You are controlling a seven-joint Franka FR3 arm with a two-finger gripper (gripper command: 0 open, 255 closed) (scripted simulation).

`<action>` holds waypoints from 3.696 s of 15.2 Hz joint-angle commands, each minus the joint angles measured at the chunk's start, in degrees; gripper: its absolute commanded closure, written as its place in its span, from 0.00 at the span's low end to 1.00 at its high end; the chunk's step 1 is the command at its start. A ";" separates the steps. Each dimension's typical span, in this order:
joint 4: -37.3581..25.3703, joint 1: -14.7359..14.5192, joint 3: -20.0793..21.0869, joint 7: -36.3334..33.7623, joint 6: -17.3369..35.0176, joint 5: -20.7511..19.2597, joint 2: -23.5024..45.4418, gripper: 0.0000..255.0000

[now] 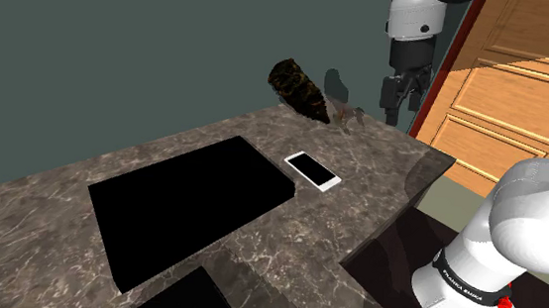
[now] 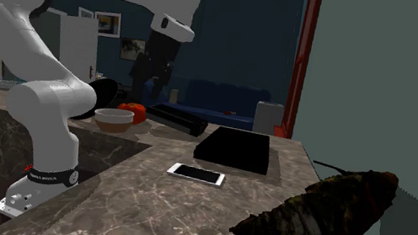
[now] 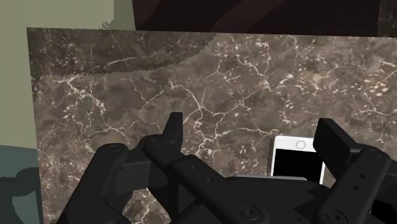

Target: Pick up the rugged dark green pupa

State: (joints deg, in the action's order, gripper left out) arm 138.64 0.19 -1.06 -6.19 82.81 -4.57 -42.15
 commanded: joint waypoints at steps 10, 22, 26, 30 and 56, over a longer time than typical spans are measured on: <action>-11.37 1.08 -0.28 -0.11 9.94 -4.36 18.74 0.00; -34.93 2.12 -0.49 -0.62 14.41 -9.73 43.27 0.00; -45.48 2.20 -0.72 -0.41 13.66 -11.34 51.83 0.00; -58.29 2.14 -1.11 0.28 11.55 -12.75 61.21 0.00; -69.19 2.10 -1.64 0.52 11.44 -13.87 70.84 1.00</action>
State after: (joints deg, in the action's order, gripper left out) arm 70.55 2.31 -2.67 -5.95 95.11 -18.46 28.61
